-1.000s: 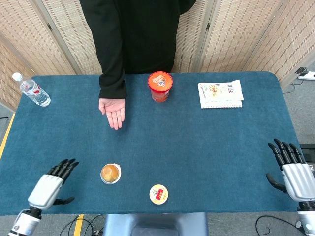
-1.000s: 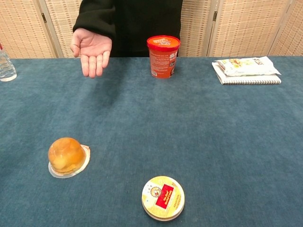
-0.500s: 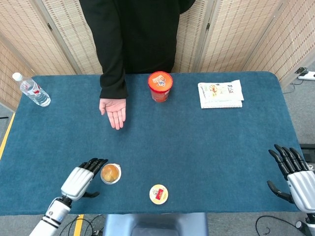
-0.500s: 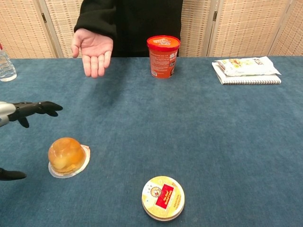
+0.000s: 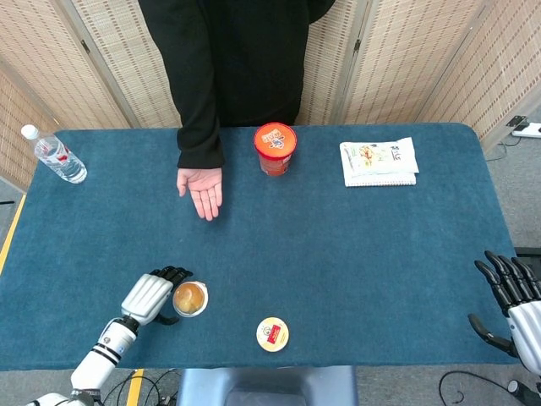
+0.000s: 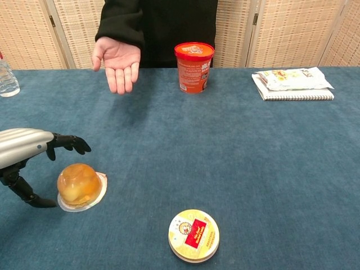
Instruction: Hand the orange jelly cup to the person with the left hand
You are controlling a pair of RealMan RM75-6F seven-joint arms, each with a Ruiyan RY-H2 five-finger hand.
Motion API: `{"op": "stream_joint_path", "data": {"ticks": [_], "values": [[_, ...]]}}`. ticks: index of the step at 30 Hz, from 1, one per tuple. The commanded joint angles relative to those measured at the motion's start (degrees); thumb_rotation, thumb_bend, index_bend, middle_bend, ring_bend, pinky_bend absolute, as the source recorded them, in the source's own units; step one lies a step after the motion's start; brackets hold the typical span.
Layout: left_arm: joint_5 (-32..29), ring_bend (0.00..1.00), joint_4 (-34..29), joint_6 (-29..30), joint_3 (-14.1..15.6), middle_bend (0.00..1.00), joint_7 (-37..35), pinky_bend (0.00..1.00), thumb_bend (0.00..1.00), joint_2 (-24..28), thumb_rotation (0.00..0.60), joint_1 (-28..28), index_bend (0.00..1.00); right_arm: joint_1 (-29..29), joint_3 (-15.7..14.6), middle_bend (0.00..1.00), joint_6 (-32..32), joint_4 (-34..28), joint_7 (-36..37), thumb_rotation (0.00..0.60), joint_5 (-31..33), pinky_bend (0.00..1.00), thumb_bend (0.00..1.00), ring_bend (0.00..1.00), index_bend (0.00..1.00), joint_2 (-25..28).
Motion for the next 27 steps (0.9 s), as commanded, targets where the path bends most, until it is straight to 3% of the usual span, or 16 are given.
{"op": "stream_joint_path", "data": {"ticks": [1, 12, 19, 27], "values": [[0.33, 0.24, 0.98, 0.54, 0.46, 0.27, 0.35, 0.38, 0.15, -0.97, 0.600, -0.39, 0.26, -0.07, -0.01, 0.00, 0.08, 0.01, -0.08, 0.600, -0.04, 0.00, 0.23, 0.00, 0.00, -0.05], [-0.81, 0.25, 3.45, -0.58, 0.94, 0.29, -0.69, 0.39, 0.15, -3.69, 0.600, -2.20, 0.29, -0.45, 0.05, 0.00, 0.32, 0.04, -0.15, 0.600, 0.34, 0.00, 0.23, 0.00, 0.00, 0.04], [-1.64, 0.39, 5.24, -0.42, 1.22, 0.41, -1.65, 0.51, 0.16, -4.91, 0.600, -2.71, 0.38, -0.91, 0.25, 0.00, 1.19, 0.30, -0.02, 0.600, 0.43, 0.00, 0.23, 0.00, 0.00, -0.12], [-1.54, 0.46, 3.54, 1.95, 1.34, 0.53, -0.50, 0.55, 0.17, -4.73, 0.600, -2.54, 0.46, -0.80, 0.08, 0.00, 0.67, 0.15, -0.77, 0.600, 0.08, 0.00, 0.23, 0.00, 0.00, -0.21]]}}
